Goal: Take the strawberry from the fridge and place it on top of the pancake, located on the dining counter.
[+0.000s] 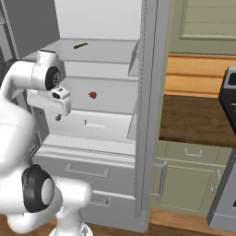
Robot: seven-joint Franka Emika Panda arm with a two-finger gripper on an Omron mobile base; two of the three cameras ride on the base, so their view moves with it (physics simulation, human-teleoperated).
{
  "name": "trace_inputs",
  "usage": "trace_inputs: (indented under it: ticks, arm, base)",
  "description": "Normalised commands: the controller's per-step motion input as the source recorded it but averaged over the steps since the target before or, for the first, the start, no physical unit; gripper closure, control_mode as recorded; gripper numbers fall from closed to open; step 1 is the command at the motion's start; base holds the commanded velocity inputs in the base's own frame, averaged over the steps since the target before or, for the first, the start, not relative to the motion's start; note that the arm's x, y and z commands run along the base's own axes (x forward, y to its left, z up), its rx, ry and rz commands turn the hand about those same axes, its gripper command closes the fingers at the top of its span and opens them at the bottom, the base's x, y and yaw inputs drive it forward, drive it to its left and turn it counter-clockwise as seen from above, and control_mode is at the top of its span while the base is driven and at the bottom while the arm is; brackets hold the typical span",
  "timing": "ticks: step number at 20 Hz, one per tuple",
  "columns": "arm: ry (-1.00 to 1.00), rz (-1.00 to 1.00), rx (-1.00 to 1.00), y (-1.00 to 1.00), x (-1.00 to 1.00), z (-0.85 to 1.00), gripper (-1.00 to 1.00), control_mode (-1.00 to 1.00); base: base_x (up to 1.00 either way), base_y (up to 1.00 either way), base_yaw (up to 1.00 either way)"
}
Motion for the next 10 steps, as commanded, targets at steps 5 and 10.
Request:
trace_inputs:
  ticks: [5,10]
  arm:
    - [-0.18,0.00,-0.10,-0.97,-0.44,-0.35,-1.00,-1.00]
    - [-0.40,0.00,-0.12,-0.59,-0.27,-0.27,-1.00,-1.00]
  base:
    - [0.00,0.00,0.00]
    - [0.00,0.00,0.00]
